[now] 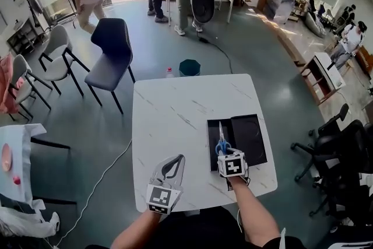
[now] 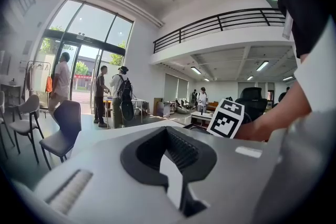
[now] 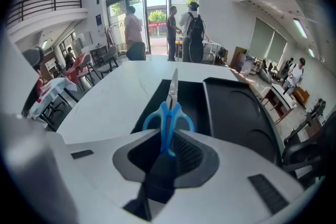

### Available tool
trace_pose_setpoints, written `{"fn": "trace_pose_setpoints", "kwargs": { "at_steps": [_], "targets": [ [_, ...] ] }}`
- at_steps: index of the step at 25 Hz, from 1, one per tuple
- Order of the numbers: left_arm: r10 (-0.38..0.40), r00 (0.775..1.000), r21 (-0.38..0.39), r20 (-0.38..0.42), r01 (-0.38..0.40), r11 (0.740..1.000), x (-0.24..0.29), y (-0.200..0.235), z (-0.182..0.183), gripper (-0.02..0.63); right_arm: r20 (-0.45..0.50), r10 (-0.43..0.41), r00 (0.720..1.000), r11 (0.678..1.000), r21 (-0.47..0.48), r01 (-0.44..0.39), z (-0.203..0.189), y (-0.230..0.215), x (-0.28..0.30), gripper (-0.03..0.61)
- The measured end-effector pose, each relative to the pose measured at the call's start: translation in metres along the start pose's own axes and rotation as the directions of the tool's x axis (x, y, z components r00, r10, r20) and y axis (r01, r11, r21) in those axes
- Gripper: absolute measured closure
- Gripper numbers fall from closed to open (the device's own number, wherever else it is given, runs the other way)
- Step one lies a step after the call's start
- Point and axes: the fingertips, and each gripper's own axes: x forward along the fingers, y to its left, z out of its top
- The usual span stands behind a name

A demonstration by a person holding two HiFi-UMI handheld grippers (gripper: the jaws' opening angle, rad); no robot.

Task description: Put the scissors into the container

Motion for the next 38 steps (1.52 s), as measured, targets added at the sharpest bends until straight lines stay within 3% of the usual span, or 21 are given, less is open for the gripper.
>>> {"fn": "trace_pose_setpoints", "kwargs": {
  "at_steps": [12, 20, 24, 31, 35, 38],
  "targets": [
    [0.009, 1.0, -0.005, -0.005, -0.009, 1.0, -0.005, 0.004, -0.008, 0.604, -0.233, 0.035, 0.972, 0.999, 0.039, -0.026, -0.027, 0.005, 0.043, 0.499],
    [0.01, 1.0, -0.007, -0.011, -0.01, 1.0, -0.007, 0.006, -0.01, 0.604, -0.277, 0.003, 0.961, 0.999, -0.03, -0.012, -0.031, -0.004, 0.063, 0.499],
    [0.016, 1.0, -0.013, -0.009, -0.017, 1.0, -0.008, 0.008, -0.009, 0.604, -0.321, 0.023, 0.947, 0.999, 0.051, -0.007, -0.038, 0.001, 0.059, 0.497],
    [0.021, 1.0, -0.02, -0.019, -0.021, 1.0, -0.01, 0.01, -0.012, 0.604, -0.187, 0.023, 0.982, 0.999, 0.051, -0.014, -0.009, 0.007, 0.037, 0.476],
    [0.01, 1.0, -0.025, -0.026, -0.011, 1.0, -0.009, 0.006, -0.013, 0.604, 0.007, 0.007, 1.0, 1.0, 0.02, -0.007, 0.031, 0.009, -0.009, 0.487],
    [-0.003, 1.0, -0.023, -0.028, 0.003, 1.0, -0.005, 0.002, -0.011, 0.604, 0.17, 0.017, 0.985, 1.0, -0.014, -0.014, 0.053, 0.014, -0.05, 0.532]
  ]
}}
